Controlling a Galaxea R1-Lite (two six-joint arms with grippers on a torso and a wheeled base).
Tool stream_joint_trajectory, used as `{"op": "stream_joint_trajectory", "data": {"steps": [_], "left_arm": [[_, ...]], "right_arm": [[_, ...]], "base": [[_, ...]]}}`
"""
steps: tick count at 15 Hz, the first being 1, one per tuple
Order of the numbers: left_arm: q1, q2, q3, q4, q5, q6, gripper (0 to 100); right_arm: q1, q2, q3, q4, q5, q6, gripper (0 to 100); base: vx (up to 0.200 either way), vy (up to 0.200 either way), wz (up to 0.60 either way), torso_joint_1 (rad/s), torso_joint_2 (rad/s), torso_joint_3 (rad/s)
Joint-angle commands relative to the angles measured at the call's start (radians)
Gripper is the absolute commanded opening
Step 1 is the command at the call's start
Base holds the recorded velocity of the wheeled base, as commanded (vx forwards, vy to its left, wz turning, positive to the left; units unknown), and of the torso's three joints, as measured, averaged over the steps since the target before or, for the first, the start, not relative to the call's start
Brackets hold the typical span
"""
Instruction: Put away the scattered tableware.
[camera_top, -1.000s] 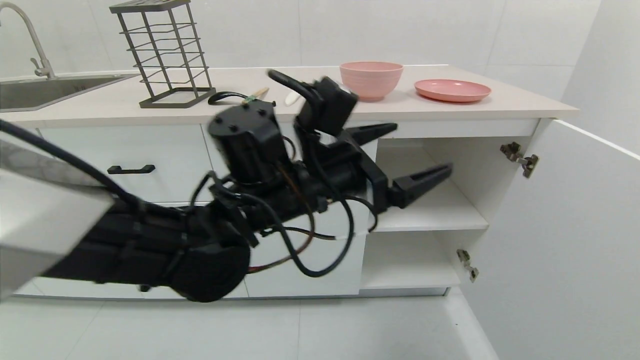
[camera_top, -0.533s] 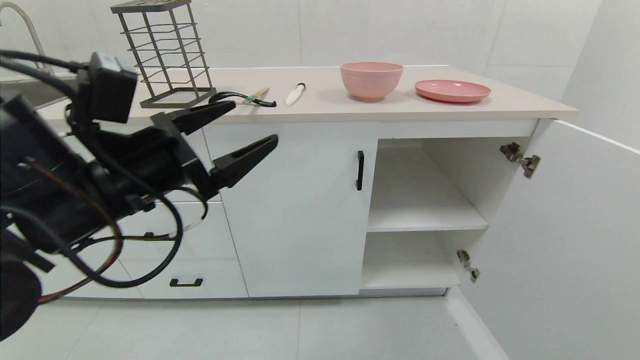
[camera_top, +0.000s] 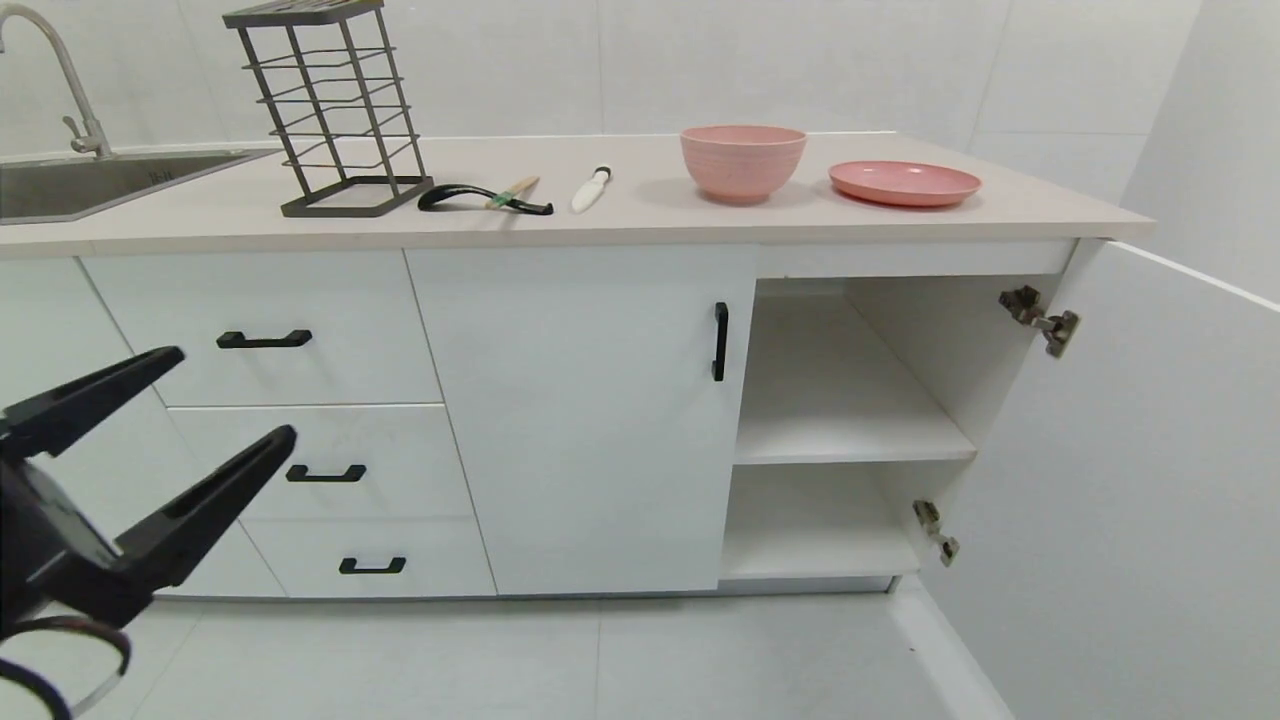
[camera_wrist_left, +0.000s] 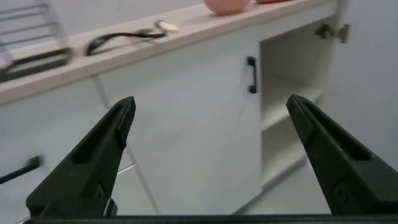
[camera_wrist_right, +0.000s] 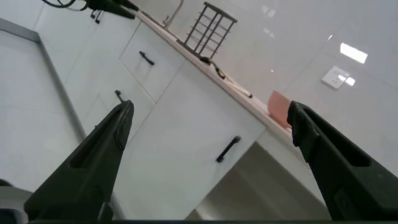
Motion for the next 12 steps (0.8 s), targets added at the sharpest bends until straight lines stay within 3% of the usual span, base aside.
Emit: {"op": "stream_joint_trajectory", "data": {"steps": [1, 3, 4, 5, 7, 8, 9, 10, 12], "left_arm": [[0.084, -0.265, 0.100, 0.017, -0.001, -0.007, 100], [0.092, -0.411, 0.145, 0.128, 0.003, -0.012, 100], [0.107, -0.508, 0.157, 0.244, 0.003, -0.021, 100], [0.131, -0.629, 0.157, 0.410, 0.003, -0.024, 100], [0.147, -0.902, 0.156, 0.755, 0.001, -0.060, 100], [0.144, -0.946, 0.156, 0.858, 0.007, -0.056, 100], [0.144, -0.936, 0.156, 0.862, 0.015, -0.061, 100], [0.144, -0.934, 0.157, 0.895, 0.072, -0.055, 100], [0.142, -0.934, 0.137, 1.085, 0.240, -0.010, 100]], "right_arm": [[0.032, -0.250, -0.023, 0.214, 0.000, 0.000, 100], [0.043, -0.334, -0.018, 0.337, -0.002, -0.001, 100], [0.043, -0.337, -0.009, 0.340, -0.003, -0.001, 100], [0.043, -0.337, 0.005, 0.346, -0.028, 0.003, 100], [0.043, -0.337, 0.012, 0.429, -0.180, 0.014, 100], [0.043, -0.339, 0.012, 0.478, -0.234, 0.018, 100], [0.043, -0.339, 0.012, 0.506, -0.255, 0.020, 100], [0.043, -0.339, 0.012, 0.575, -0.329, 0.020, 100], [0.043, -0.339, 0.012, 0.734, -0.456, 0.014, 100]], "base": [[0.000, 0.000, 0.00, 0.000, 0.00, 0.000], [0.000, 0.000, 0.00, 0.000, 0.00, 0.000], [0.000, 0.000, 0.00, 0.000, 0.00, 0.000], [0.000, 0.000, 0.00, 0.000, 0.00, 0.000], [0.000, 0.000, 0.00, 0.000, 0.00, 0.000], [0.000, 0.000, 0.00, 0.000, 0.00, 0.000], [0.000, 0.000, 0.00, 0.000, 0.00, 0.000], [0.000, 0.000, 0.00, 0.000, 0.00, 0.000], [0.000, 0.000, 0.00, 0.000, 0.00, 0.000]]}}
